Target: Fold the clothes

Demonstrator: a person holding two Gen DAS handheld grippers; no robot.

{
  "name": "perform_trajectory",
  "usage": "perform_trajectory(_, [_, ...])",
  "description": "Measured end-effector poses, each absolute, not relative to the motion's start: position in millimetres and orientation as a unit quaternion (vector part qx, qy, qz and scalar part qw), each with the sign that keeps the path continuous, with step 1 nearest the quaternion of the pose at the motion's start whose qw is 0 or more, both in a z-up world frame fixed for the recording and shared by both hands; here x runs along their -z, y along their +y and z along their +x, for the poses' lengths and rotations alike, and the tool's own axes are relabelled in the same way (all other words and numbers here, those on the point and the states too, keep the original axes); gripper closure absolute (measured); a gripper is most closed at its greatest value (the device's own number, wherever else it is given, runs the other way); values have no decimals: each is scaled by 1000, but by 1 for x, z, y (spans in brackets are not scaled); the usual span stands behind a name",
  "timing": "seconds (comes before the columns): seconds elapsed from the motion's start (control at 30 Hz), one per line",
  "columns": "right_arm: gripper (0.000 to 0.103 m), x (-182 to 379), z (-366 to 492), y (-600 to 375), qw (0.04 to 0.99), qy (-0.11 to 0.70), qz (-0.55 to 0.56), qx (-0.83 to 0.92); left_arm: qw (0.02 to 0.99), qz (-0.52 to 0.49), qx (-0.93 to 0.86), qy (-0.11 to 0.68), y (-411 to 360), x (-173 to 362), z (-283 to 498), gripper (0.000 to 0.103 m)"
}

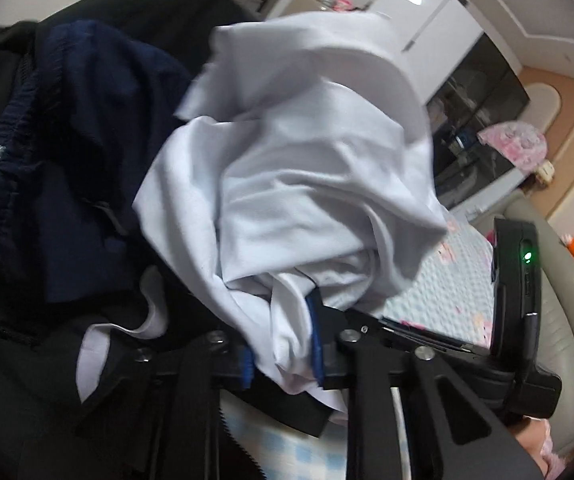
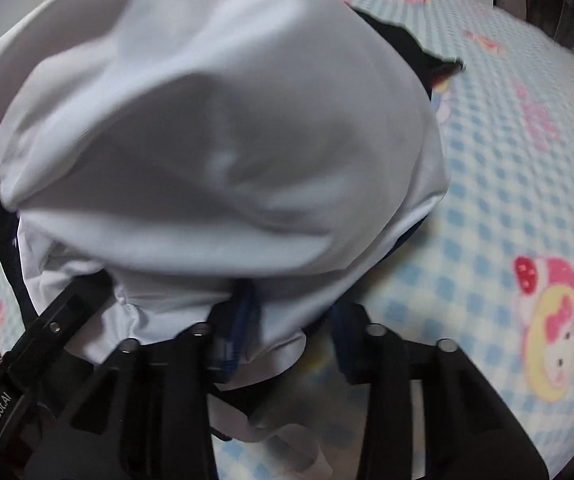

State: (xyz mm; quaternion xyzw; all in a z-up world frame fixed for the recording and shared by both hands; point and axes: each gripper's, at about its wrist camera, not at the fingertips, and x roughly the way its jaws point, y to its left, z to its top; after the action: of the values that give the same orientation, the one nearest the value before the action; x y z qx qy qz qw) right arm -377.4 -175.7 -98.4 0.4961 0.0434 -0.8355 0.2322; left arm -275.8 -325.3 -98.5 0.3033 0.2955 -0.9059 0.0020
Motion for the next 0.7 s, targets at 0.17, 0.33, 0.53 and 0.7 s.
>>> perform_trajectory(0.17, [93, 72, -352, -149, 202, 81, 446, 868, -55, 297, 917, 260, -285, 84, -276, 85])
perform_trajectory(0.33, [97, 47, -321, -105, 172, 101, 408, 891, -126, 314, 911, 235, -234, 72, -273, 89])
perform_trajectory(0.53, [97, 41, -258, -38, 167, 76, 424, 887, -202, 335, 898, 199, -153, 63, -234, 89])
perform_trajectory(0.7, [97, 38, -205, 18, 165, 52, 440, 881, -208, 356, 890, 192, -100, 70, -193, 89])
